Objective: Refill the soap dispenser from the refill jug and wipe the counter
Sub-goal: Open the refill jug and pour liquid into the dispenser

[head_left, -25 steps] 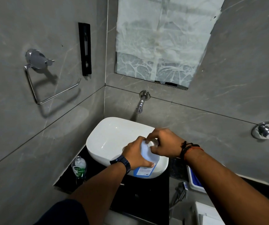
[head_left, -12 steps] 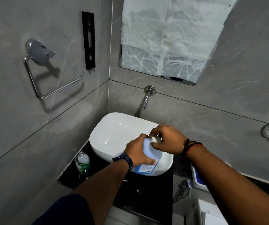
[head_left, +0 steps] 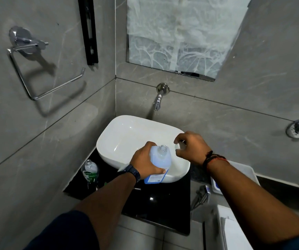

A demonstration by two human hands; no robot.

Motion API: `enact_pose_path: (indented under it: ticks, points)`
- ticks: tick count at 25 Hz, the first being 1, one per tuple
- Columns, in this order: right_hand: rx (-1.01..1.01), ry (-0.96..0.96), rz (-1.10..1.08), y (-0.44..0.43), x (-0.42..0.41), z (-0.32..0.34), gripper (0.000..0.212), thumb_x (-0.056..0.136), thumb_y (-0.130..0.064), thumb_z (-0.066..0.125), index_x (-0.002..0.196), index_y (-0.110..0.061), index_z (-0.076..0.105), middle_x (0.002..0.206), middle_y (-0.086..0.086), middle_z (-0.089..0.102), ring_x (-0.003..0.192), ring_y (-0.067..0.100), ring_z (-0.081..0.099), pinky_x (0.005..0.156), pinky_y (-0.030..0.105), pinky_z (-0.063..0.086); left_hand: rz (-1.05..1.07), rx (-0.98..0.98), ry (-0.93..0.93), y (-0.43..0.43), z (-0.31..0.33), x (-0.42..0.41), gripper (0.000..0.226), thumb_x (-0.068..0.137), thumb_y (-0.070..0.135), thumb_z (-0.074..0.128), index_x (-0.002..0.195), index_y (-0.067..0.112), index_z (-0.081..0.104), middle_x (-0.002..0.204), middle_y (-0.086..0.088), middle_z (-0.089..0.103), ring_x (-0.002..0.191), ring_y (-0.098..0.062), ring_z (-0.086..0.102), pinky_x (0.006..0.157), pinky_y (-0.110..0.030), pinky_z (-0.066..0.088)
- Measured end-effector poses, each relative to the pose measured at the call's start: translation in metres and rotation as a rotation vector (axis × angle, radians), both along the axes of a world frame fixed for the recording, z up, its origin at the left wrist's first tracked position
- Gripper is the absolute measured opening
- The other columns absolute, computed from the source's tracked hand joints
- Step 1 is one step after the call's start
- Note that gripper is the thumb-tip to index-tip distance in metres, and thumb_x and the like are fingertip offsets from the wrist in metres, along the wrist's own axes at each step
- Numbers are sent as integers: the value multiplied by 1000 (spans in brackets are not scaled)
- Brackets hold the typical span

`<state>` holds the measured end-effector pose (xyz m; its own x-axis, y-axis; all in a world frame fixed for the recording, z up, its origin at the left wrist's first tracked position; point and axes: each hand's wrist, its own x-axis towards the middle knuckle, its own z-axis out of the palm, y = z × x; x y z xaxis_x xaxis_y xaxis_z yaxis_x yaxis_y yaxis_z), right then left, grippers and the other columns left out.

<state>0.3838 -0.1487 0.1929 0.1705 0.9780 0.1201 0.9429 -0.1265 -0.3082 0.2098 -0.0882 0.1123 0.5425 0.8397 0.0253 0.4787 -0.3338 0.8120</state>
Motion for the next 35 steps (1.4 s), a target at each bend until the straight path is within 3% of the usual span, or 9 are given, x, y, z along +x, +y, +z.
enact_pose_path:
  ticks: [4,10,18,23,28,30,32,35]
  points:
    - [-261,-22,-40,-22,1,-52,34,70,-17,70,104,-15,68,109,11,66,101,29,60,83,27,46,47,60,-33,-13,-13,-9,73,48,33,89,110,23,50,106,1,60,97,-22,55,80,-34,49]
    - [-429,17,-43,-46,-6,-140,24,76,-19,63,99,-14,65,111,14,65,103,33,62,79,27,46,5,23,56,-26,-44,-8,73,52,31,88,114,20,50,109,-6,65,100,-29,60,81,-42,51]
    - [-474,48,-51,-42,-4,-226,22,81,-15,60,102,-13,66,111,14,63,103,34,61,82,31,47,-22,-106,22,-33,-111,4,71,48,21,91,109,17,53,106,-4,64,98,-25,60,80,-35,50]
    - [-463,38,-43,-31,1,-249,25,84,-12,59,108,-8,64,112,16,62,104,34,61,85,33,47,-39,-118,-18,-24,-125,6,73,49,18,91,111,16,53,107,-6,64,98,-25,60,82,-35,50]
    - [-497,44,-60,-36,7,-259,25,82,-13,60,106,-9,64,113,14,62,105,34,61,86,34,49,-67,-93,-18,-19,-132,5,73,46,19,91,109,19,53,104,0,63,96,-22,60,79,-25,47]
    - [-486,46,-66,-38,7,-258,33,77,-20,67,108,-11,63,113,13,62,105,33,60,84,32,48,-81,-123,-22,-17,-137,2,82,43,21,92,114,23,51,111,3,60,103,-19,57,85,-28,48]
    - [-436,98,-66,-39,5,-252,56,64,-32,79,114,-15,62,114,9,63,106,28,60,85,30,49,-103,-102,-15,-15,-142,-6,101,38,26,94,126,25,46,126,5,51,115,-12,47,97,-27,42]
    - [-315,390,-36,-40,-6,-234,91,42,-50,87,124,-32,55,121,-8,63,110,10,58,87,21,48,-54,38,4,-9,-144,-31,97,37,43,92,123,22,50,123,4,50,115,-10,43,100,-27,38]
